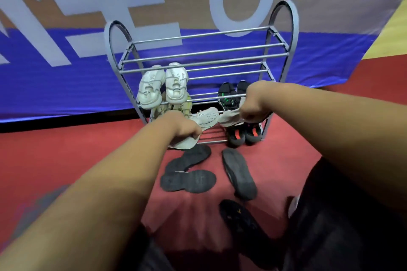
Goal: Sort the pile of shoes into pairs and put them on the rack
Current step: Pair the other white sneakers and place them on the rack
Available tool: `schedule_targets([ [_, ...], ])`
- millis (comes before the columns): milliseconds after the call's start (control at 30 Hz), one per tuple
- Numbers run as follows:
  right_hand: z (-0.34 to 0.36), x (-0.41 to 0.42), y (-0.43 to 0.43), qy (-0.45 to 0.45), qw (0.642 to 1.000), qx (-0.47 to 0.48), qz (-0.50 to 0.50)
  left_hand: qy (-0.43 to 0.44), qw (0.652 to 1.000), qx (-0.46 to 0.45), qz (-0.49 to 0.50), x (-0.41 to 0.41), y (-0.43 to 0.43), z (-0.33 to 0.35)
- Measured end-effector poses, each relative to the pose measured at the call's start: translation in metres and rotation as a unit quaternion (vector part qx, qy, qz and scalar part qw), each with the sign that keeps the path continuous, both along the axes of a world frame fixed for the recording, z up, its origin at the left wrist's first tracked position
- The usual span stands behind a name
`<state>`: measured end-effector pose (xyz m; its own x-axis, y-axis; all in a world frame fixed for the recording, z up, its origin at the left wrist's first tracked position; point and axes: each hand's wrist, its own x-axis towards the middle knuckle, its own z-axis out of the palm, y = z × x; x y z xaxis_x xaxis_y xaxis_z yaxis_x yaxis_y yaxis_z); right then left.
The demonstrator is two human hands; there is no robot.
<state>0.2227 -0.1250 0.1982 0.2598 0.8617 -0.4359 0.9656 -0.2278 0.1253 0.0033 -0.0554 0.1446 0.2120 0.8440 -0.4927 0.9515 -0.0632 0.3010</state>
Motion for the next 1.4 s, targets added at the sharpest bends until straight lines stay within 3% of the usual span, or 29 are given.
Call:
schedule_targets([
  [267,0.003,0.050,-0.014,0.089,0.964,0.198,-0.152,-0.067,0.996,0.066,-0.004,0.028,0.025,0.040],
  [567,-0.036,0.095,0.022,0.181,0.895,0.264,-0.312,-0.167,0.974,0.146,0.048,0.104,0.040,0.000],
  [867,-0.080,0.105,0.087,0.259,0.817,0.357,-0.371,-0.203,0.956,0.188,0.102,0.169,0.069,-0.034],
  [1033,-0.095,0.109,0.110,0.281,0.802,0.353,-0.391,-0.208,0.952,0.198,0.109,0.184,0.084,-0.041],
  [1233,-0.106,0.119,0.125,0.247,0.799,0.365,-0.409,-0.203,0.952,0.206,0.102,0.194,0.098,-0.056],
  [1400,-0.114,0.122,0.129,0.233,0.830,0.307,-0.404,-0.134,0.971,0.189,0.050,0.197,0.101,-0.069],
])
